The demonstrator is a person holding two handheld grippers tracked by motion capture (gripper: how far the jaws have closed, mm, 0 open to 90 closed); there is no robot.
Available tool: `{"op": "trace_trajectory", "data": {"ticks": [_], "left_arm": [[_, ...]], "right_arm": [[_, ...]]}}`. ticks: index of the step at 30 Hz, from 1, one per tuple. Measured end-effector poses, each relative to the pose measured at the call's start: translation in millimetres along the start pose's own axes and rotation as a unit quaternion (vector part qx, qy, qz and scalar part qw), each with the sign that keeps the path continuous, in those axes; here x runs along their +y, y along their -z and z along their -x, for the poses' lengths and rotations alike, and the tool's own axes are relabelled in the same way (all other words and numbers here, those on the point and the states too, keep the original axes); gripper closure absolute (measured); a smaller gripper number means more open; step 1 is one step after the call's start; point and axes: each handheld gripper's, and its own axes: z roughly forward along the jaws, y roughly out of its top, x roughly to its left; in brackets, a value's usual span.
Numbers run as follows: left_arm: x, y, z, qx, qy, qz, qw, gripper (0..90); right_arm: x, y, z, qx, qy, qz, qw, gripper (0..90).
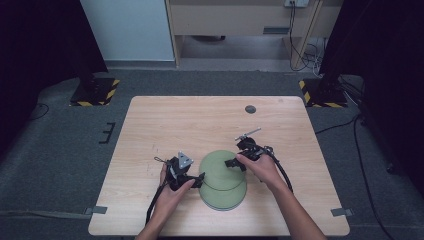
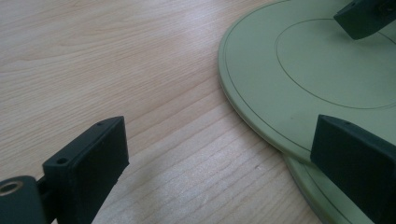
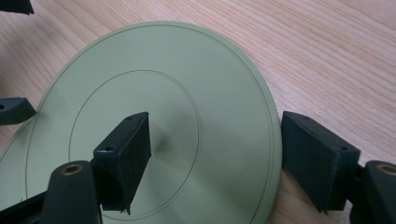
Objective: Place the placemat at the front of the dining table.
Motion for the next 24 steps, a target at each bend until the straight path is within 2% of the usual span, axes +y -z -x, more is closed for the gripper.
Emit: {"op": "trace_trajectory", "data": {"ticks": [6, 13, 24], "left_arm": [[-0.7, -0.6, -1.0, 0.006, 0.002, -0.008, 1.0, 3.0], [-0.4, -0.6, 0.1, 0.011, -0.002, -0.009, 0.9999, 2.8], [-0.2, -1.1, 0.6, 0.015, -0.004, -0.01, 0.9998, 2.0]], "right_arm": [[-1.9, 0.1, -1.9, -0.009, 0.013, 0.002, 0.9999, 27.8], [-1.6, 2.5, 2.1, 0.0, -0.005, 0.003, 1.0, 33.5], [0.6, 10.3, 1.4, -0.007, 0.001, 0.014, 0.9999, 40.0]]}}
